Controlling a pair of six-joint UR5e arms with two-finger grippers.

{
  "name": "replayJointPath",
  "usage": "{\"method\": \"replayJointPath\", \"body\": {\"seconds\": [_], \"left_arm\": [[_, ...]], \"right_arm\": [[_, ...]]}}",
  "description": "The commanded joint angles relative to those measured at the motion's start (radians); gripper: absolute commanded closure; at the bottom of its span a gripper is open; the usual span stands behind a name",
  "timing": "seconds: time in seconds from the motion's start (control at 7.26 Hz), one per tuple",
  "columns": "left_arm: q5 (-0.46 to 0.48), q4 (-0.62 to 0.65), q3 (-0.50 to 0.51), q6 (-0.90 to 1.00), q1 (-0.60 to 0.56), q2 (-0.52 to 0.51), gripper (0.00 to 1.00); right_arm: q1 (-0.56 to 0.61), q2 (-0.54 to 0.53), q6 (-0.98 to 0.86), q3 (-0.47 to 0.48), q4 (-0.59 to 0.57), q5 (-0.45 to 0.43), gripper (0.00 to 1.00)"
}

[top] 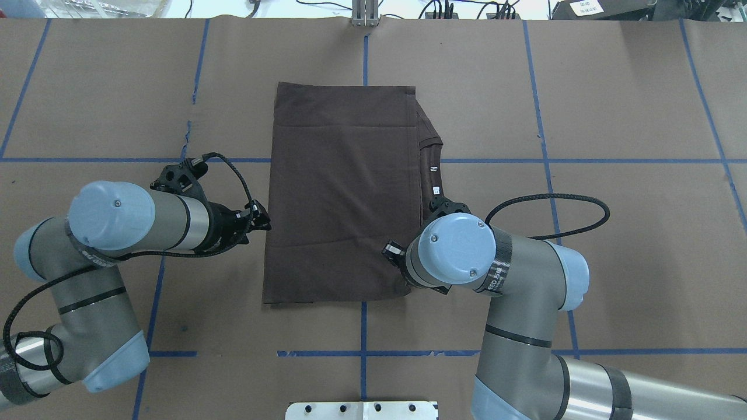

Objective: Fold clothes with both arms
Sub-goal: 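Bring the left gripper to the shirt's near corner beside the right gripper, then grasp the shirt's near edge with both grippers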

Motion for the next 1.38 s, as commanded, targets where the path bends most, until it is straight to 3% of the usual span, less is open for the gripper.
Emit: {"method": "replayJointPath", "body": {"seconds": [0.0,1.24], "left_arm": [[0.016,0.002,0.000,-0.046,0.069,0.004,0.43],[0.059,0.055,-0.020,-0.106,0.169,0.030,0.45]], "right_arm": [[0.001,-0.002,0.000,0.011,-0.001,0.000,1.00],[0.001,-0.005,0.000,0.012,-0.001,0.000,1.00]]}}
